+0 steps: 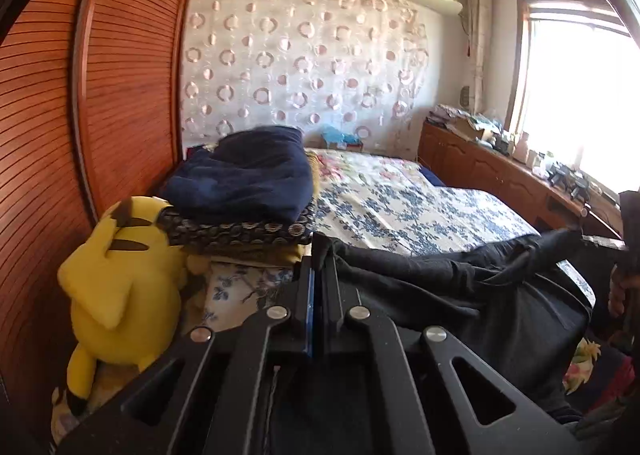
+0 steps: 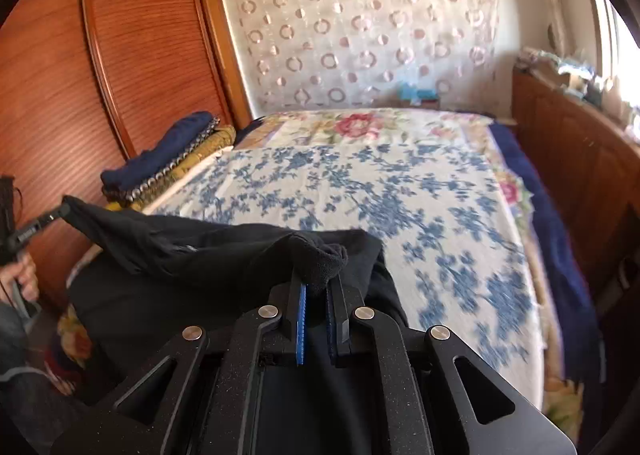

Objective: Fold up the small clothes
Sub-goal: 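Lift the gripped hem with both tools and fold it toward the collar, then open both tools and release the folded hem onto the shirt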

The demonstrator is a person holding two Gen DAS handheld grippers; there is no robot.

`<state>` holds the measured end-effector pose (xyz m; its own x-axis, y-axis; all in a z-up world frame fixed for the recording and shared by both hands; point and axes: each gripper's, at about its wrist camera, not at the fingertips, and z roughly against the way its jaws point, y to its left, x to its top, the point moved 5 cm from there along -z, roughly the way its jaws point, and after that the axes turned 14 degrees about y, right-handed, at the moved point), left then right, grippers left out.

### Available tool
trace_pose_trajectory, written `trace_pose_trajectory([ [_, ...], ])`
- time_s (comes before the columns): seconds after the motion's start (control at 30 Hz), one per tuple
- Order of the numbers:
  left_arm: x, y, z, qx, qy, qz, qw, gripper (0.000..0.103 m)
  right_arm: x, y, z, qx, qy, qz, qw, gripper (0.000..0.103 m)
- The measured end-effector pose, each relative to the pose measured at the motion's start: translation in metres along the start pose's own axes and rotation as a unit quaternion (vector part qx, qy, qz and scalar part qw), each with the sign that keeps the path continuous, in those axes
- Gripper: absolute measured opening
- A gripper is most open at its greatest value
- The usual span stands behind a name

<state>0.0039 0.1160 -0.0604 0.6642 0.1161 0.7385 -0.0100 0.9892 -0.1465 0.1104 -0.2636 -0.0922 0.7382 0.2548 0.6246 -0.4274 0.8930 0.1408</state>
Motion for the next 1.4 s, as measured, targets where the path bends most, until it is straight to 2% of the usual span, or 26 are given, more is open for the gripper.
trace_pose_trajectory([
  [0.1,-0.013,0.003,0.013,-0.001,-0.005,0.009,0.9999,0.001,-0.022,0.003,0.008,-0.001,0.006,-0.006,1.000,0.005],
  [0.2,-0.024,0.004,0.022,-0.010,0.007,0.016,0.9998,0.001,-0.040,0.006,0.019,0.004,0.011,-0.012,1.000,0.005],
  [0.4,-0.034,-0.004,0.033,0.005,0.027,-0.008,0.9996,0.001,-0.064,0.017,0.048,0.007,0.028,-0.003,1.000,0.005],
  [0.63,-0.054,-0.002,-0.001,0.002,0.060,0.014,0.9981,0.001,-0.083,0.003,0.016,-0.018,0.055,-0.027,0.998,0.005],
  [0.77,-0.060,0.000,-0.011,0.022,0.071,0.013,0.9971,0.001,-0.083,0.003,0.007,-0.033,0.062,-0.011,0.997,0.006],
  [0.93,-0.065,0.002,-0.018,0.004,0.097,0.006,0.9953,0.001,-0.088,0.000,0.000,-0.041,0.071,-0.011,0.997,0.006],
  [1.03,-0.067,0.004,-0.019,0.008,0.104,0.005,0.9945,0.013,-0.088,-0.001,0.001,-0.043,0.065,-0.019,0.997,0.008],
  [1.1,-0.067,0.007,-0.017,0.011,0.101,0.009,0.9948,0.030,-0.085,-0.004,0.005,-0.047,0.055,-0.026,0.997,0.015],
  [1.17,-0.067,0.011,-0.017,0.015,0.099,0.014,0.9949,0.035,-0.082,-0.005,0.008,-0.049,0.054,-0.025,0.997,0.017],
  [1.27,-0.066,0.018,-0.017,0.019,0.099,0.024,0.9946,0.042,-0.076,-0.005,0.020,-0.066,0.044,-0.010,0.997,0.029],
  [1.3,-0.065,0.019,-0.017,0.024,0.099,0.025,0.9944,0.048,-0.074,-0.006,0.028,-0.068,0.036,-0.007,0.997,0.031],
  [1.4,-0.058,0.025,-0.019,0.040,0.094,0.022,0.9946,0.054,-0.063,-0.011,0.049,-0.056,0.002,-0.018,0.998,0.042],
])
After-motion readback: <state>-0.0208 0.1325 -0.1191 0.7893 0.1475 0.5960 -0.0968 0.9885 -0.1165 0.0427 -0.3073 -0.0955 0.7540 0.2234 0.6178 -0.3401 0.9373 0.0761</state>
